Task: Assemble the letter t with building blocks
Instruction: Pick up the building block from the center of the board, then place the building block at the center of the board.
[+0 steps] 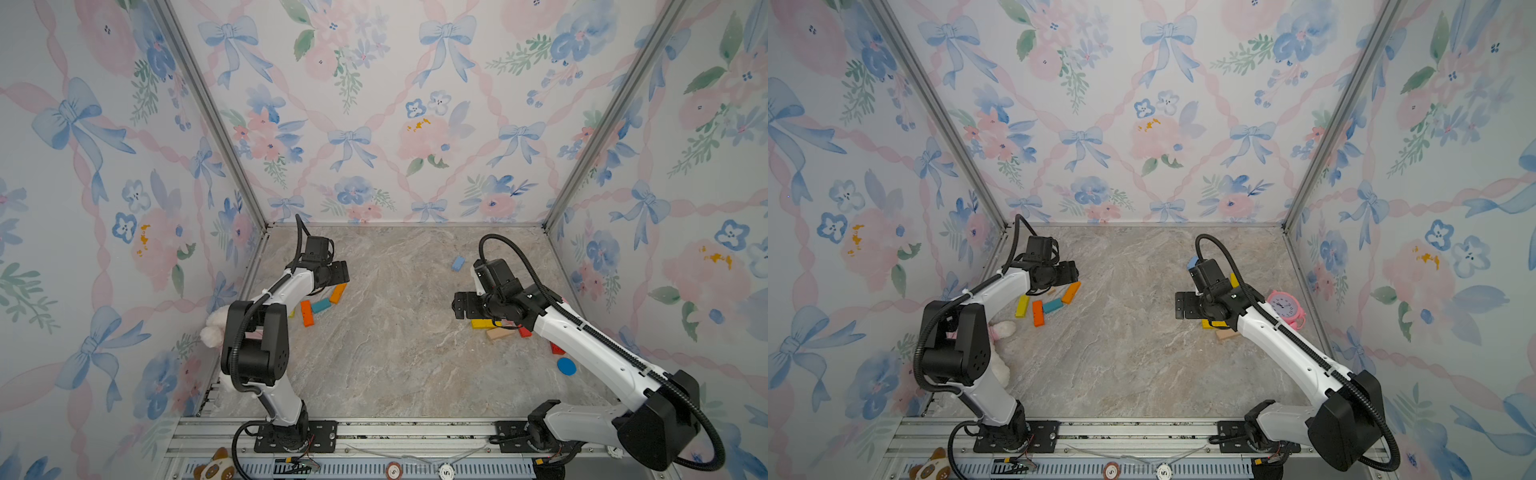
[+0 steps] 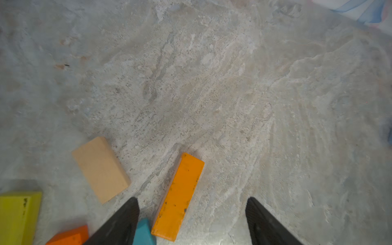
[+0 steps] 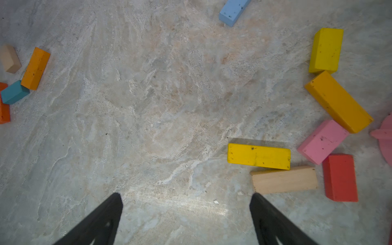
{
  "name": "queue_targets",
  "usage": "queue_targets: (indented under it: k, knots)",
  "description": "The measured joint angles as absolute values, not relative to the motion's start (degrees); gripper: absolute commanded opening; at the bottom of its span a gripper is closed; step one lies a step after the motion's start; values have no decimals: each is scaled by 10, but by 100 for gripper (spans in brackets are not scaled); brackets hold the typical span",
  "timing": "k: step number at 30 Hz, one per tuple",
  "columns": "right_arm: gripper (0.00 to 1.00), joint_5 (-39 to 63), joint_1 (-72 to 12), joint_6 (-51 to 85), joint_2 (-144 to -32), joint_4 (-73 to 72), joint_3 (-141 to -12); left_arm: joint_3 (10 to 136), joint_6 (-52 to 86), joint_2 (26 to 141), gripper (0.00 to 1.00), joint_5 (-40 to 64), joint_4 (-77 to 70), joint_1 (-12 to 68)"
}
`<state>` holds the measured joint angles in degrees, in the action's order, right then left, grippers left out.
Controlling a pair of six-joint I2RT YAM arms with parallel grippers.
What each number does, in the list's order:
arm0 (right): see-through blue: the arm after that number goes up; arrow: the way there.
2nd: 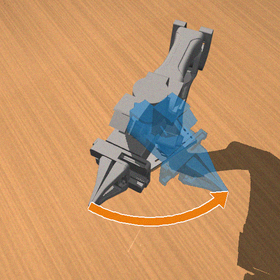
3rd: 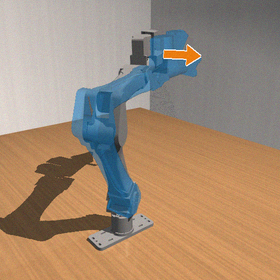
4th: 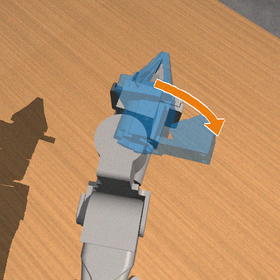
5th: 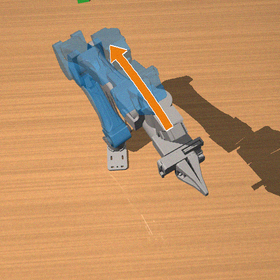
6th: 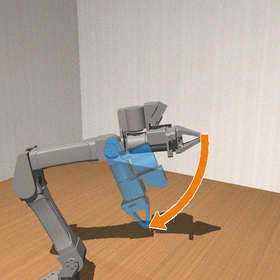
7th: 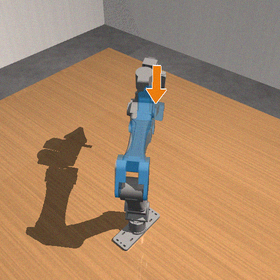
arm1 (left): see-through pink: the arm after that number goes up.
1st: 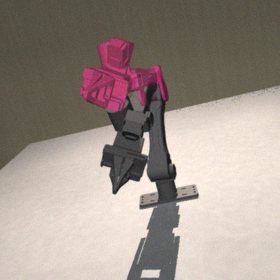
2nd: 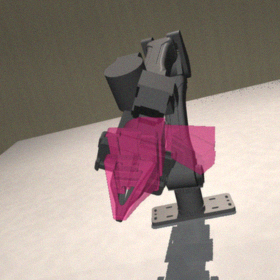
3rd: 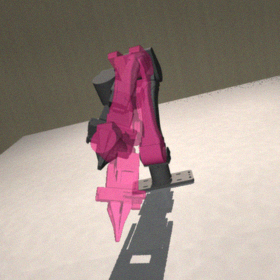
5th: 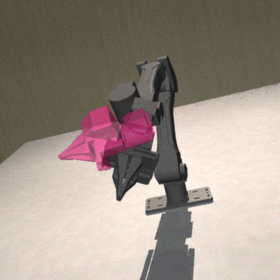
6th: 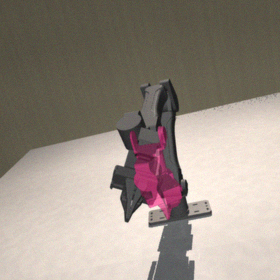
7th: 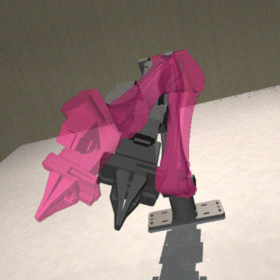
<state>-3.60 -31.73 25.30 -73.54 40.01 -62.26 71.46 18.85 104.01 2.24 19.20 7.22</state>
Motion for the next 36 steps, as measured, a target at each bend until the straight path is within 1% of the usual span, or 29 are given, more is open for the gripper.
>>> queue_targets:
  k: [1, 4, 6, 11, 15, 21, 29, 36]
  knots:
    - [96, -32, -317, 253, -736, 395, -623, 743, 178, 1073, 68, 21, 206, 77]
    - [96, -23, -321, 252, -740, 384, -623, 810, 150, 1154, 68, 17, 234, 87]
    - [96, -19, -322, 251, -742, 380, -623, 828, 138, 1180, 68, 13, 249, 91]
    - [96, -10, -324, 249, -742, 365, -623, 844, 111, 1183, 69, -14, 286, 93]
    - [96, -2, -324, 249, -745, 351, -623, 844, 95, 1183, 67, -32, 316, 93]
    - [96, 3, -324, 249, -762, 341, -622, 843, 79, 1183, 56, -32, 337, 94]
    - [96, 2, -325, 249, -761, 337, -622, 842, 74, 1182, 36, -32, 345, 94]
    - [96, 0, -325, 250, -750, 338, -618, 834, 79, 1173, 24, -15, 348, 96]
